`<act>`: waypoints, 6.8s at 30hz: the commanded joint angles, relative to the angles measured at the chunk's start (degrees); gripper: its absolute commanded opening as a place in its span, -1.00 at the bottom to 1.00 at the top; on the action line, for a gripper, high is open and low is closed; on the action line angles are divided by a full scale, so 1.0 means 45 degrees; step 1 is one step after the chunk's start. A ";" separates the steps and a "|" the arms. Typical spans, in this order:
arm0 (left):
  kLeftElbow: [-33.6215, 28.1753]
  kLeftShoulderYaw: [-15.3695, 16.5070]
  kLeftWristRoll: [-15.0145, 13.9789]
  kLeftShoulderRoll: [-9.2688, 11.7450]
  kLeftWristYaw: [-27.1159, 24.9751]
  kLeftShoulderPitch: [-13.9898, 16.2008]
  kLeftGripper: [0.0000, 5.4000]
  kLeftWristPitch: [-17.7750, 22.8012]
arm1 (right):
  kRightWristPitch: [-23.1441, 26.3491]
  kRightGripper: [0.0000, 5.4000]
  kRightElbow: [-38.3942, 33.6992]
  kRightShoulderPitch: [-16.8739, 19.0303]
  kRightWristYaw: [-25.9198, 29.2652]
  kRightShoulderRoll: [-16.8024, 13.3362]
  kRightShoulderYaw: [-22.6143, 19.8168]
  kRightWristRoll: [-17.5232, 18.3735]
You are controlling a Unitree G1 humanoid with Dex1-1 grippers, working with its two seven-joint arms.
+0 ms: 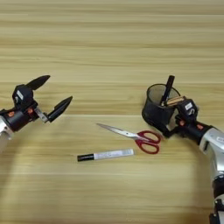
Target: Move the objects on the table
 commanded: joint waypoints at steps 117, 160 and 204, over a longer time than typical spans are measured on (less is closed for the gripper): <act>0.1294 0.0495 0.0114 -0.0721 0.0280 -0.0416 1.00 -0.0629 | 0.1382 -0.62 -0.6059 0.2539 0.4525 -0.2257 0.4811 -0.0897; 0.1693 0.0347 0.0235 -0.0997 0.0388 -0.0508 1.00 -0.0837 | 0.4208 -0.72 -0.9951 0.0696 0.5024 -0.5091 0.0734 0.2379; 0.2212 0.0290 0.0148 -0.1094 0.0319 -0.0576 1.00 -0.0930 | 0.1938 -0.72 0.0924 -0.7748 0.8455 -0.7520 0.4108 -0.4008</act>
